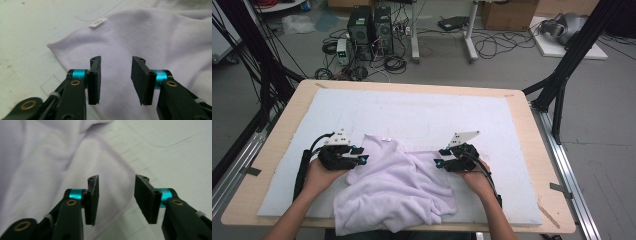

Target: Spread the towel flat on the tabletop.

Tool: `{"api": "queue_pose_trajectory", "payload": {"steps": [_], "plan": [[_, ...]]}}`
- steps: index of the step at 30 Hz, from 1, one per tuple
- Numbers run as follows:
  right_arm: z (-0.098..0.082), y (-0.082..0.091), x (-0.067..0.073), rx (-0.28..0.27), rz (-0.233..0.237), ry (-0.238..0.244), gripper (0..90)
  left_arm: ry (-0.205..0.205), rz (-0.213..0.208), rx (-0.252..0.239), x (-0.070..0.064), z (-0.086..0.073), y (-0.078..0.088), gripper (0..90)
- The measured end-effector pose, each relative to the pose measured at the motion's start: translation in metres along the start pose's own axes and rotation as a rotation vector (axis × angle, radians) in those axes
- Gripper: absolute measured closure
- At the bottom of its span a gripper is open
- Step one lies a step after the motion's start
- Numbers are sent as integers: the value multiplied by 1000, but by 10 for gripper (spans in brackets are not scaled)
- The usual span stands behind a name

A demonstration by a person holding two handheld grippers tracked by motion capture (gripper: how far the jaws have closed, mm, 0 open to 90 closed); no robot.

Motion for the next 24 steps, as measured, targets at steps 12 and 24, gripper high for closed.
{"api": "queue_pose_trajectory", "payload": {"steps": [12, 24], "plan": [[-4, -10, -7, 58, -15, 1, 867, -12, 43, 87, 9, -5, -19, 879], [-3, 42, -31, 3, -143, -42, 683, 43, 72, -20, 17, 5, 4, 605]]}}
Point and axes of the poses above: each handheld gripper's, and its own axes: y roughly backward along the jaws, z roughly out of its top, x roughly to its left, the point moved 4 cm from there along -y, roughly forward along the jaws, and after that the axes turned 4 degrees about y, right-handed, at the moved point
